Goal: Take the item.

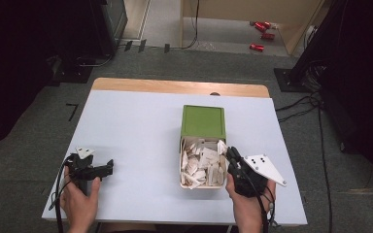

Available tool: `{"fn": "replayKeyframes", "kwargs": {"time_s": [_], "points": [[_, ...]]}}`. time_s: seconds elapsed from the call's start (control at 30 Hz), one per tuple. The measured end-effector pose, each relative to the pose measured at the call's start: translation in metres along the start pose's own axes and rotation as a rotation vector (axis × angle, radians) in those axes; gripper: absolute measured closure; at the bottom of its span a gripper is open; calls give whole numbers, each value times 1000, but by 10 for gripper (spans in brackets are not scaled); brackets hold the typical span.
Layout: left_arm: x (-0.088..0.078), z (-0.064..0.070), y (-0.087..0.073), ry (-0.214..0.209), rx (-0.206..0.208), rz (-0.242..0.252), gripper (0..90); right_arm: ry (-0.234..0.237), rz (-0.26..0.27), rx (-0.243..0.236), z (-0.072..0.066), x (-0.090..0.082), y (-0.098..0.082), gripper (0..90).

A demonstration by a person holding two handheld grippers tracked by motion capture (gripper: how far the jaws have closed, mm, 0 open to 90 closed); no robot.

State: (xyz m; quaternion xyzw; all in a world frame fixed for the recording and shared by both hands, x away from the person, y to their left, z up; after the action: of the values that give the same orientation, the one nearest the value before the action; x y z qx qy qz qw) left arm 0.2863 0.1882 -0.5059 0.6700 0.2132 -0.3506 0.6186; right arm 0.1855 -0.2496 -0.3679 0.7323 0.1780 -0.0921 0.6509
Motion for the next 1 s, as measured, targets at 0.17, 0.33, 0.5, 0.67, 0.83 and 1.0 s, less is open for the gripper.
{"fn": "replayKeyframes", "kwargs": {"time_s": [0.17,0.33,0.5,0.67,0.83,1.0], "points": [[0,0,0,0,0,0,0,-21,-5,4,7,0,-2,858],[0,0,0,0,0,0,0,-37,-10,13,15,0,-4,858],[0,0,0,0,0,0,0,-60,-15,24,24,1,-8,857],[0,0,0,0,0,0,0,-78,-21,35,34,3,-12,857],[0,0,0,0,1,0,0,-95,-26,41,42,5,-16,856],[0,0,0,0,0,0,0,-107,-39,48,49,8,-20,856]]}}
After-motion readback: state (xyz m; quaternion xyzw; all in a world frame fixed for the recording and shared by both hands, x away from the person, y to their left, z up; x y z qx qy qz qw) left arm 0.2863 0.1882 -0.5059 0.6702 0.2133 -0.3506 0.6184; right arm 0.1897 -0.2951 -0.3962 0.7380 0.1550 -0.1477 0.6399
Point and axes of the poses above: each handheld gripper's, and its own axes: x roughly forward along the jaws, y roughly out of its top, z roughly to its right, the point moved 1 cm from there along x, roughly forward along the jaws, and after that the axes turned 2 degrees about -y, right-handed, at the moved point
